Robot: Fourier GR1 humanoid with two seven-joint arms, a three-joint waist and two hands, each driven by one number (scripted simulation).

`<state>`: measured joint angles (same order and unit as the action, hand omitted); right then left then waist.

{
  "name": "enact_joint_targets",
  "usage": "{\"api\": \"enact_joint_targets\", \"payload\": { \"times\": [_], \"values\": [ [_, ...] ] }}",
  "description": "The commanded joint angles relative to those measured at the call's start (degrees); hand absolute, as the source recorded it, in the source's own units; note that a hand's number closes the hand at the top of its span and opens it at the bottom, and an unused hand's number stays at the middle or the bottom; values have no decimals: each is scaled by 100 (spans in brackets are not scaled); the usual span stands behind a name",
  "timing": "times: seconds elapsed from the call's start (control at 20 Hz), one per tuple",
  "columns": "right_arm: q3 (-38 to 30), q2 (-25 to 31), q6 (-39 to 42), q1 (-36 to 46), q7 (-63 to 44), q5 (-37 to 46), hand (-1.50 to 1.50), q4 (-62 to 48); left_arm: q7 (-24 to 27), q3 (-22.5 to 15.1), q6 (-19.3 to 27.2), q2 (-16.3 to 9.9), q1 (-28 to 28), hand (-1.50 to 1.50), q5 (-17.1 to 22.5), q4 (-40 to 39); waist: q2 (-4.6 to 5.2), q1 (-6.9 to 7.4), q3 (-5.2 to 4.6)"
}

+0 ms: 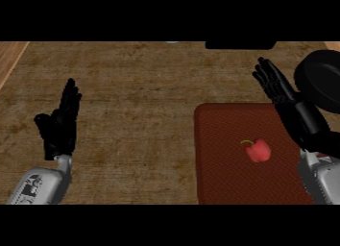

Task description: Pick the bell pepper from the tray and place it in the pot

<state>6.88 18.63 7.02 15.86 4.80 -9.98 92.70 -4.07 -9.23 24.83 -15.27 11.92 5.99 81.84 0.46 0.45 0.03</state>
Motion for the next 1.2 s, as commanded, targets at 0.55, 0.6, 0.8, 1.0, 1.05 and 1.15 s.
{"api": "enact_joint_targets", "payload": {
  "times": [0.55,0.6,0.8,1.0,1.05,1.15],
  "values": [
    [375,1435,2205,-233,3725,1063,-150,214,-628,-260,-928,54,-247,0,750,718,-58,-40,39],
    [388,1416,2267,-289,4270,1145,-150,37,-789,-259,-889,90,-85,0,769,756,-35,-26,41],
    [30,2446,2266,-420,5361,1853,-150,-162,-955,-155,-989,-29,-154,0,865,881,-45,-44,19],
    [-353,3347,1920,-367,5371,2160,-150,-68,-971,-134,-1009,-27,-227,0,862,1011,-54,-71,4],
    [-284,3449,1880,-320,5174,2267,-150,62,-959,-67,-1073,-103,-225,0,868,1004,-55,-57,0],
    [-196,3705,1751,-297,5346,2566,-150,-8,-1136,-131,-934,-45,-204,0,790,1183,-51,-22,3]
  ]
}}
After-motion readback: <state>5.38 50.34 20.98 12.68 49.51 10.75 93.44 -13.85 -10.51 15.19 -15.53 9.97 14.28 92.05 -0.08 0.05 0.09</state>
